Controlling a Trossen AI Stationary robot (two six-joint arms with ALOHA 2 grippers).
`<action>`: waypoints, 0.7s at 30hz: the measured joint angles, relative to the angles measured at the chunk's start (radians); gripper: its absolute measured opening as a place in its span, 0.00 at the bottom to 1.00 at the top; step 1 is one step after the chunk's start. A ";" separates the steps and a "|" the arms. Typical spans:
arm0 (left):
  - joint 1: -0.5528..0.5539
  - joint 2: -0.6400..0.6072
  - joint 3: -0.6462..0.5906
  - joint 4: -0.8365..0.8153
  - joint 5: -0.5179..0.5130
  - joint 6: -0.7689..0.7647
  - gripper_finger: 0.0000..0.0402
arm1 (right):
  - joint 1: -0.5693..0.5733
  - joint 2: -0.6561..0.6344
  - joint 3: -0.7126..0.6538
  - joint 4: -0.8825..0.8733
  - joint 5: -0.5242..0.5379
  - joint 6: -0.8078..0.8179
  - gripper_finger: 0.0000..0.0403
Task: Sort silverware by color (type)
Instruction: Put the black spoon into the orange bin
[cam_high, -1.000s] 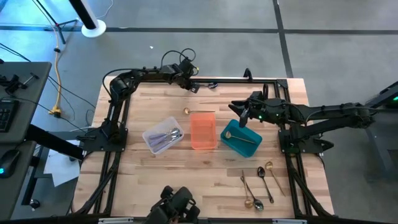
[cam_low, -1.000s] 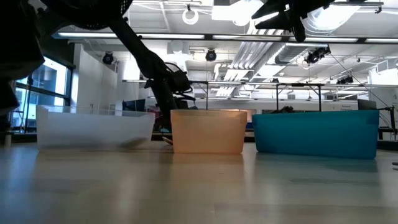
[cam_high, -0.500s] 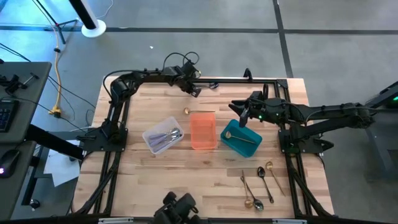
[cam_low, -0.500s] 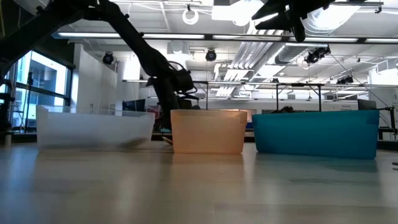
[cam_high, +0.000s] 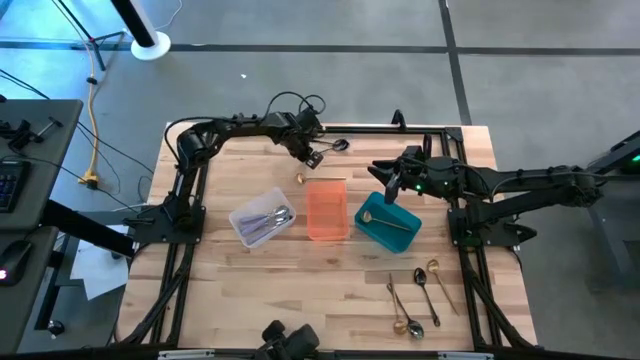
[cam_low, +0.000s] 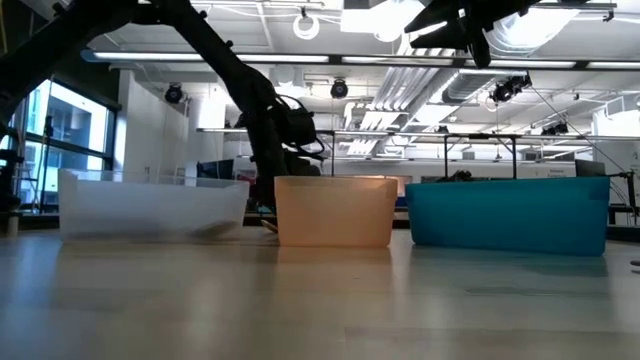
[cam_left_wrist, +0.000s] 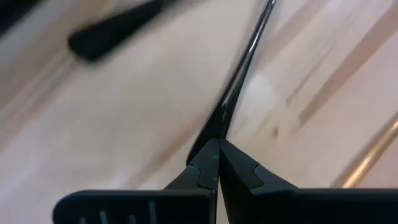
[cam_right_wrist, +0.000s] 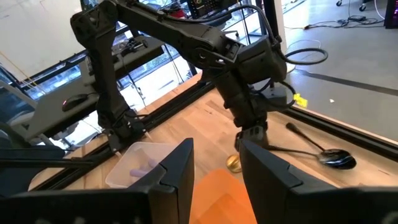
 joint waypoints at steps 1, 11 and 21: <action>-0.002 -0.006 -0.001 -0.010 -0.004 0.000 0.00 | 0.000 0.000 0.000 0.000 0.000 0.001 0.28; 0.007 -0.073 -0.002 -0.037 -0.014 0.033 0.00 | 0.000 -0.001 0.000 0.000 0.000 0.002 0.28; 0.027 -0.107 0.000 0.019 -0.017 0.095 0.00 | -0.001 -0.001 0.000 0.000 0.000 0.001 0.28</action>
